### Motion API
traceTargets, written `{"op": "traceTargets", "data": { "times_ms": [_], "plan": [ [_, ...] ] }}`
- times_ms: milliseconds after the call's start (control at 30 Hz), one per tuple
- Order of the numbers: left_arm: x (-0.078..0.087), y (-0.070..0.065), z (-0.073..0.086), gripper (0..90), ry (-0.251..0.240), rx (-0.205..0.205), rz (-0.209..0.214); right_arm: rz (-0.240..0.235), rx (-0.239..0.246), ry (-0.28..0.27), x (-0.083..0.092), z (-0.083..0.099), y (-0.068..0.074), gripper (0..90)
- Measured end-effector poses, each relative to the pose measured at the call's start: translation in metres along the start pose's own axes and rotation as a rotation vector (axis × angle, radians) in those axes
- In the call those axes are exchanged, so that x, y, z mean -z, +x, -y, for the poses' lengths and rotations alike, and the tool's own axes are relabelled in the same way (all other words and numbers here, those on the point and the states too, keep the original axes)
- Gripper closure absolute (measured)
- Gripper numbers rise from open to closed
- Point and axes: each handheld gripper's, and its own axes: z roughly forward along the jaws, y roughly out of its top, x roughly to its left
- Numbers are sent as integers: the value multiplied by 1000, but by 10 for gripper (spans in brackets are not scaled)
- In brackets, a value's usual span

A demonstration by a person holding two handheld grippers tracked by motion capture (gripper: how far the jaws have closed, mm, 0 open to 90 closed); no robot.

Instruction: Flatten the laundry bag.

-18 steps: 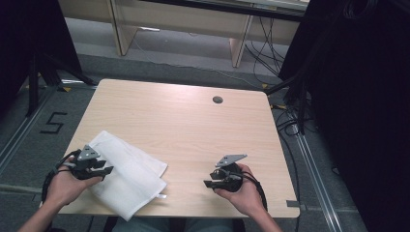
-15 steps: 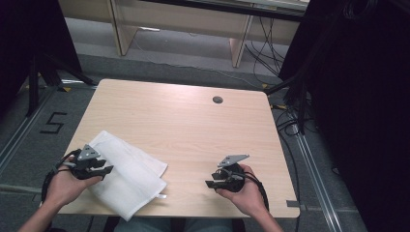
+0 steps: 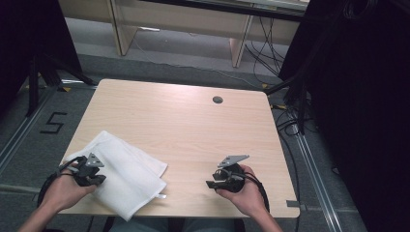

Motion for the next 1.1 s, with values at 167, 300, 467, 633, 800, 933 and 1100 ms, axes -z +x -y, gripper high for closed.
{"op": "traceTargets", "data": {
  "times_ms": [167,300,467,633,800,933,1100],
  "plan": [
    [-4,2,-3,896,19,12,10,-16,2,-8,-2,0,2,598],
    [-7,2,-6,895,0,44,12,-20,-6,17,0,-1,1,597],
    [-11,2,-13,895,-11,58,3,-15,10,10,-3,-2,1,595],
    [-20,-6,-24,895,-61,94,-17,-20,4,-21,-7,-1,2,592],
    [-25,-11,-38,895,-58,103,-16,-18,0,-6,-7,-2,0,592],
    [-30,-10,-51,895,-39,118,9,-13,-15,17,-5,-3,1,591],
    [-36,-10,-64,895,-43,146,23,-11,3,7,-7,-3,-1,588]
  ]
}}
